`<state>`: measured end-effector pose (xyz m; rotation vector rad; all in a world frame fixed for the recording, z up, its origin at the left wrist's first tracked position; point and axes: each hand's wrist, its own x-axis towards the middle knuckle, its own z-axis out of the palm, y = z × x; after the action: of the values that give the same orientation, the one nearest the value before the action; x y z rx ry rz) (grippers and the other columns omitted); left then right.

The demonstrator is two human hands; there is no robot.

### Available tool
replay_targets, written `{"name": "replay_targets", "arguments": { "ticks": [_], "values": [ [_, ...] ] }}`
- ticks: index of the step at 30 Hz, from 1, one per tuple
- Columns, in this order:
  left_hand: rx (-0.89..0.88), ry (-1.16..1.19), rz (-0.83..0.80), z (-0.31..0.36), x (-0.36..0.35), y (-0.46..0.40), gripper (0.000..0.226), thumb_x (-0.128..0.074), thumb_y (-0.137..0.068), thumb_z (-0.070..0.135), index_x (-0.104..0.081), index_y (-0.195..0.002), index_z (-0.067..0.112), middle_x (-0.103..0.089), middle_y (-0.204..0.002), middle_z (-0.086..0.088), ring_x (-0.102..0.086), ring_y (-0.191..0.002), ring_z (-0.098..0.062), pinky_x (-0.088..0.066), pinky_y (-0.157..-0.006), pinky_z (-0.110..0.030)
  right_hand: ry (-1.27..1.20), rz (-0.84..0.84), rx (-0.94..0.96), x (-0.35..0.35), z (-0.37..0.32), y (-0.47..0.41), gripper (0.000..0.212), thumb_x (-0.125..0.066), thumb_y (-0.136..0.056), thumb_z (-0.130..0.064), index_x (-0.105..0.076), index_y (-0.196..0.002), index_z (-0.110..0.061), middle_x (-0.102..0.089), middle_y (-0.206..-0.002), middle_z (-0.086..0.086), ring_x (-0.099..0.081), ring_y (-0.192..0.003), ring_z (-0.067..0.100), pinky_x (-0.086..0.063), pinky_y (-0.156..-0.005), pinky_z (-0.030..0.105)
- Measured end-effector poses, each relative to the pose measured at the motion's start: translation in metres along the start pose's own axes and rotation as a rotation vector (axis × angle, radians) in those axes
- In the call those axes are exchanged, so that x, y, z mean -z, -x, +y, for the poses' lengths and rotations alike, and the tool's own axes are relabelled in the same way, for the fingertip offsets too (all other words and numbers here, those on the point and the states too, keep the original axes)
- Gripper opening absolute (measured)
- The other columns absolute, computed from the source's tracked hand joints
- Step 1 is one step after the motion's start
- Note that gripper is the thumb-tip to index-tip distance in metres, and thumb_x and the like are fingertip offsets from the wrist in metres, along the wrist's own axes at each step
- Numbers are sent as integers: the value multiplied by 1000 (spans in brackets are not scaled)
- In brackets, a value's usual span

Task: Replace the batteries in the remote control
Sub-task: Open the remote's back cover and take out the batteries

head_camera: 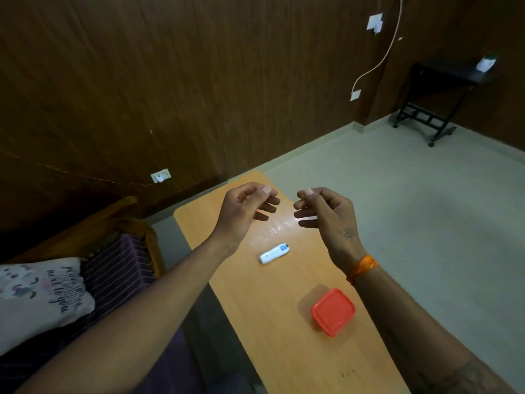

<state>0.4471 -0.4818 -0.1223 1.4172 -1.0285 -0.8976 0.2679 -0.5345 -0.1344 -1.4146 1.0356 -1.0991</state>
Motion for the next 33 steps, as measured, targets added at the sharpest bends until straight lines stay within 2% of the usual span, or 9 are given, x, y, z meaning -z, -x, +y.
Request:
{"name": "replay_targets", "arguments": {
  "ticks": [4, 12, 18, 21, 24, 33],
  "values": [
    [-9, 22, -48, -3, -8, -22, 27, -57, -106, 31, -76, -108, 12, -80, -99, -3, -77, -96, -23, -64, -81, -34, -22, 72, -8, 1, 2, -11, 29, -55, -106, -30, -75, -102, -10, -75, -87, 7, -75, -81, 25, -65, -73, 41],
    [-16, 10, -279, -20, -9, -107, 26, -55, -106, 29, -76, -108, 12, -80, -98, -5, -76, -95, -25, -62, -85, -45, -28, 277, -34, -25, 17, -52, 27, -56, -106, -28, -75, -104, -9, -76, -89, 9, -75, -83, 24, -65, -74, 40],
    [-34, 24, -500, -24, 7, -170, 28, -57, -104, 28, -76, -106, 8, -79, -98, -10, -75, -94, -31, -60, -81, -45, -77, 477, -68, -58, 24, -82, 24, -59, -104, -25, -76, -102, -9, -76, -90, 12, -75, -86, 30, -63, -74, 42],
    [-14, 9, -581, -31, 11, -197, 29, -58, -100, 30, -76, -104, 8, -79, -97, -10, -75, -91, -29, -58, -77, -43, -124, 570, -125, -70, 30, -87, 21, -61, -103, -22, -76, -101, -6, -76, -90, 16, -75, -84, 31, -61, -72, 42],
    [18, -13, -660, -43, 10, -214, 26, -57, -104, 24, -76, -104, 7, -79, -97, -10, -74, -89, -27, -57, -76, -42, -122, 656, -179, -74, 39, -87, 20, -62, -102, -21, -76, -101, -6, -76, -89, 15, -75, -84, 31, -62, -72, 41],
    [93, -24, -745, -79, 1, -218, 25, -56, -106, 21, -75, -103, 5, -79, -97, -13, -74, -87, -27, -57, -75, -40, -117, 767, -237, -72, 73, -77, 19, -62, -101, -22, -76, -101, -9, -77, -89, 13, -75, -87, 34, -62, -75, 47]
  ]
}}
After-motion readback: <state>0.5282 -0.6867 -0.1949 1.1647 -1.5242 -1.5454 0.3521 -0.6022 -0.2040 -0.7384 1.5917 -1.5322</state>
